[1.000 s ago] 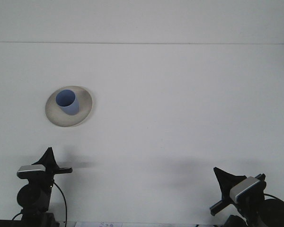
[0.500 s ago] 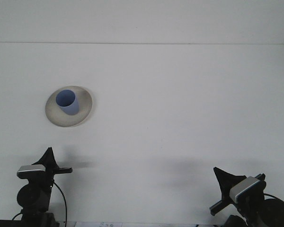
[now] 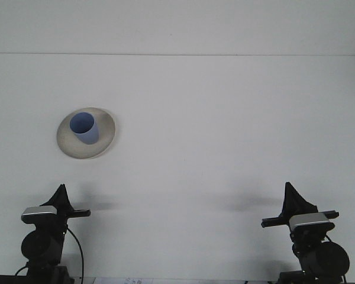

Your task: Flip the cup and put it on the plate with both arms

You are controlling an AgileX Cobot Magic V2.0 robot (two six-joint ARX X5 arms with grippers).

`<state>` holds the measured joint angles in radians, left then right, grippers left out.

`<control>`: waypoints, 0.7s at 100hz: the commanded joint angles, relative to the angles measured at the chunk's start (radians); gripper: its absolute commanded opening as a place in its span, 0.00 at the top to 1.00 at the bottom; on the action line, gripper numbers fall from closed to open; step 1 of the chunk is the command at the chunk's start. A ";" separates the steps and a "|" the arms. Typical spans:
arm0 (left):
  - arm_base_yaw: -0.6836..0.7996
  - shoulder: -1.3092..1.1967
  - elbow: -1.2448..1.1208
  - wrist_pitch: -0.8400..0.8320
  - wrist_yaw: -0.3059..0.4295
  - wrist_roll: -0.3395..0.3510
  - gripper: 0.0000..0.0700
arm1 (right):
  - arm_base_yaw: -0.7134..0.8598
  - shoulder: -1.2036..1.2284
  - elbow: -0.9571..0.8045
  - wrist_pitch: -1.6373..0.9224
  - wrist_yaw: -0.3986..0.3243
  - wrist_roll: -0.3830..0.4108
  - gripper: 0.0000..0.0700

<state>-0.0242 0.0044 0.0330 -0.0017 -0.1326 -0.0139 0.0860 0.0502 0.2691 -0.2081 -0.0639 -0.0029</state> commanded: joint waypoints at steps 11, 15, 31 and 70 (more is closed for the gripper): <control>0.000 -0.002 -0.019 0.011 -0.001 -0.005 0.98 | -0.077 -0.039 -0.148 0.055 -0.033 -0.002 0.99; 0.000 -0.002 -0.019 0.011 -0.001 -0.005 0.98 | -0.084 -0.044 -0.172 0.061 -0.031 -0.002 0.99; 0.001 -0.002 -0.019 0.011 -0.002 -0.005 0.98 | -0.100 -0.049 -0.256 0.085 -0.010 0.023 0.99; 0.000 -0.001 -0.019 0.011 -0.001 -0.005 0.98 | -0.103 -0.049 -0.256 0.104 -0.013 0.040 0.99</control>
<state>-0.0242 0.0044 0.0330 -0.0013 -0.1326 -0.0143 -0.0151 0.0013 0.0147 -0.1181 -0.0757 0.0231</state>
